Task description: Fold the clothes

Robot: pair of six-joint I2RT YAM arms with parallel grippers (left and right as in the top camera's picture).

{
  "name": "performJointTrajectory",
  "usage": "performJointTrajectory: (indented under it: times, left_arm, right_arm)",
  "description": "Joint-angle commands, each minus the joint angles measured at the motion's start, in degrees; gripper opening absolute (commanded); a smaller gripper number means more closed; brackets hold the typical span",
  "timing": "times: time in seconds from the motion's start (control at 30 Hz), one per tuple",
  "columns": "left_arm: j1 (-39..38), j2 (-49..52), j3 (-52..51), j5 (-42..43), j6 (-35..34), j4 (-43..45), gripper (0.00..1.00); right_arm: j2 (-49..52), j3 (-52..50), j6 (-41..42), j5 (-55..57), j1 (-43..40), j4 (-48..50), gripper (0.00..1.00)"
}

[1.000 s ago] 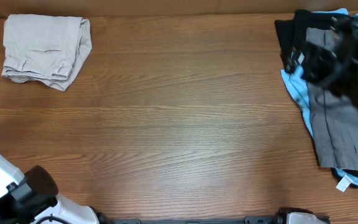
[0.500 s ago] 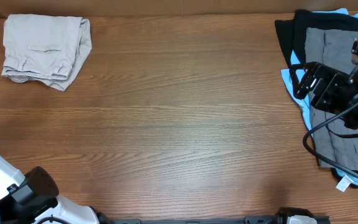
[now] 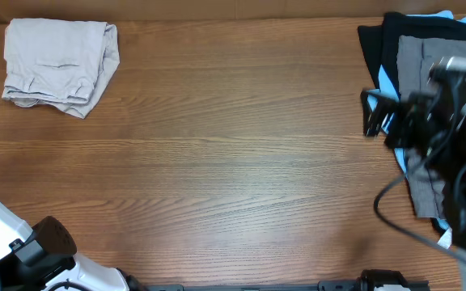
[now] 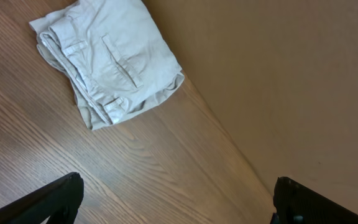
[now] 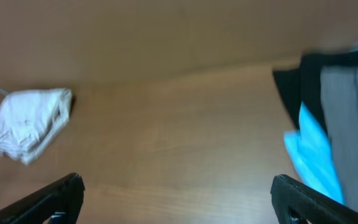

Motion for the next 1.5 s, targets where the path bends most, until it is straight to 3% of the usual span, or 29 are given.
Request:
performJointTrajectory:
  times: [0.0, 0.27, 0.6, 1.17, 1.47]
  left_arm:
    - [0.00, 0.17, 0.22, 0.26, 1.49, -0.11, 1.00]
    - [0.00, 0.17, 0.22, 0.28, 1.49, -0.11, 1.00]
    - [0.00, 0.17, 0.22, 0.28, 1.49, -0.11, 1.00]
    - [0.00, 0.17, 0.22, 0.28, 1.49, -0.11, 1.00]
    - [0.00, 0.17, 0.22, 0.26, 1.49, -0.11, 1.00]
  right_arm:
    - [-10.60, -15.89, -1.38, -0.81, 0.33, 11.34, 1.00]
    - [-28.41, -42.95, -0.46, -0.83, 0.33, 32.41, 1.00]
    - [-42.01, -62.77, 4.44, 3.32, 0.39, 45.05, 1.00]
    - [-53.70, -77.35, 4.46, 8.98, 2.19, 50.88, 1.00]
    - [-57.57, -77.24, 4.42, 10.88, 2.29, 50.03, 1.00]
